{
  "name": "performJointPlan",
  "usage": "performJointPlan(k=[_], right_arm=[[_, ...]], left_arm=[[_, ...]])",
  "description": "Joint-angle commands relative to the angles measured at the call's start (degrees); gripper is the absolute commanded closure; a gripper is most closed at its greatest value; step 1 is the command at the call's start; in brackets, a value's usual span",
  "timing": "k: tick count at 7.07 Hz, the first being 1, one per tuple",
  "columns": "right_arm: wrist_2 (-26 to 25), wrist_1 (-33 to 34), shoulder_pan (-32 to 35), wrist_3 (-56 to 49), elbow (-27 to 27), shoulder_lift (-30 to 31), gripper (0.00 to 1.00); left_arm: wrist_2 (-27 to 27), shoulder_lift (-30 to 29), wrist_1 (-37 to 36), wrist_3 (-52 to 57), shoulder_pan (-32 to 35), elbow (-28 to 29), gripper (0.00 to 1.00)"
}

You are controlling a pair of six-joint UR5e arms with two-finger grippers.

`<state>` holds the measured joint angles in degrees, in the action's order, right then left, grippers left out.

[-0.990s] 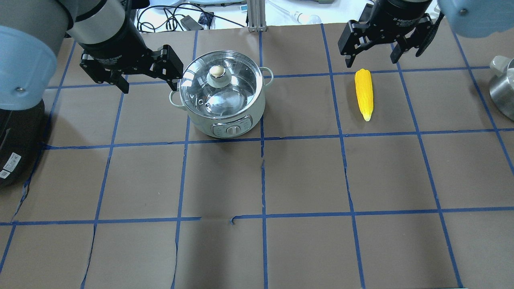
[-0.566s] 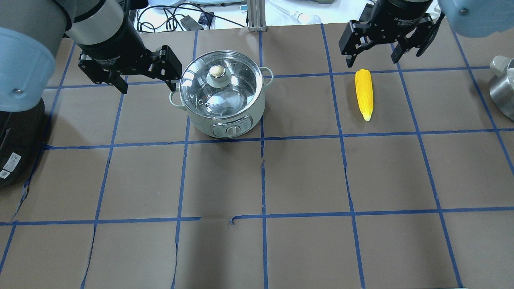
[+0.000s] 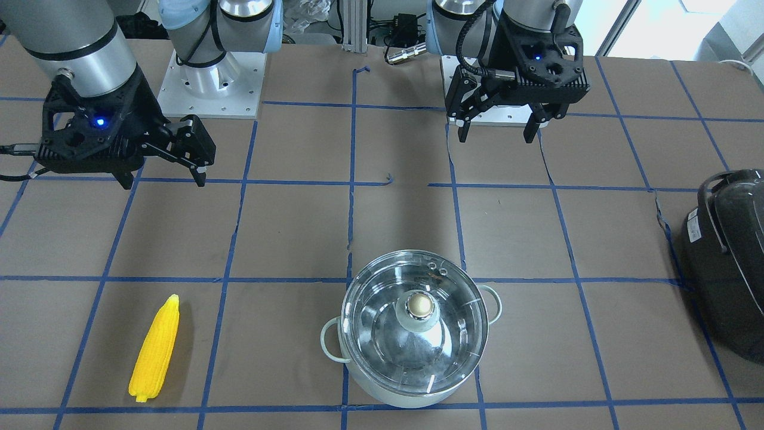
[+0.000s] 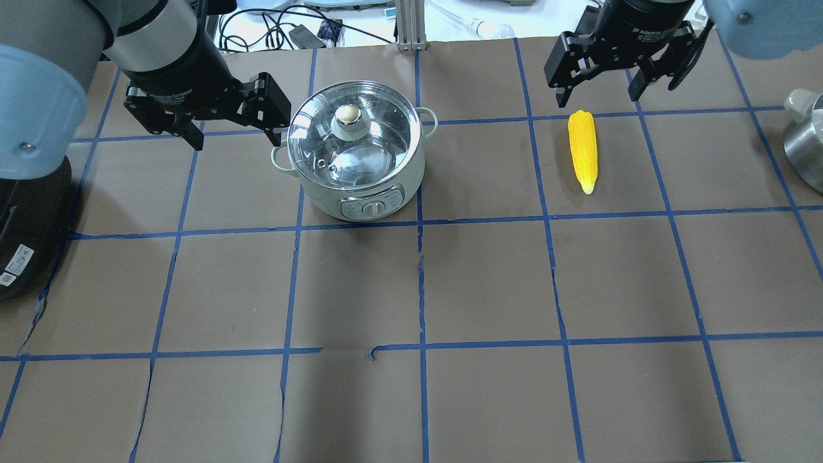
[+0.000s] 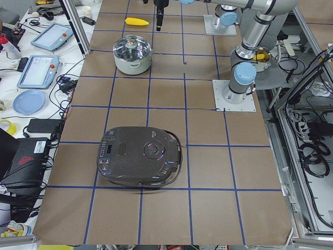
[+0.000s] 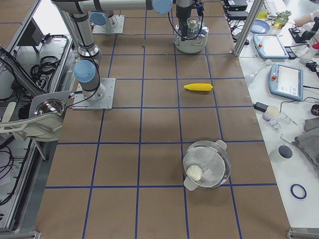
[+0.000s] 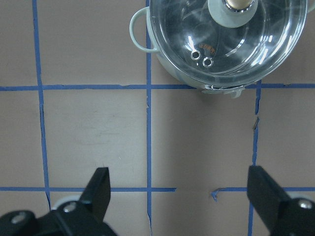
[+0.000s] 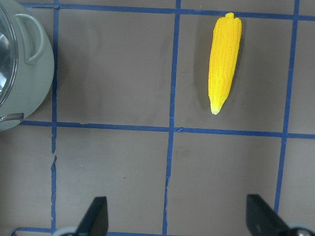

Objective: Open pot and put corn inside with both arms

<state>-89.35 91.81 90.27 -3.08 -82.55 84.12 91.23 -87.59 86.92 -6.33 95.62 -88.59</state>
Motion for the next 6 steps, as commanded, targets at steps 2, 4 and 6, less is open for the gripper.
performJointPlan(k=[2, 4, 6], right_arm=[[0.06, 0.13, 0.0, 0.0, -0.85, 0.16, 0.0], [-0.03, 0.13, -0.09, 0.0, -1.03, 0.43, 0.0], [-0.12, 0.65, -0.27, 0.0, -1.03, 0.34, 0.0]], left_arm=[[-0.17, -0.04, 0.0, 0.09, -0.44, -0.17, 0.0], [-0.09, 0.14, -0.09, 0.09, -0.35, -0.44, 0.0], [-0.17, 0.05, -0.44, 0.09, -0.44, -0.62, 0.0]])
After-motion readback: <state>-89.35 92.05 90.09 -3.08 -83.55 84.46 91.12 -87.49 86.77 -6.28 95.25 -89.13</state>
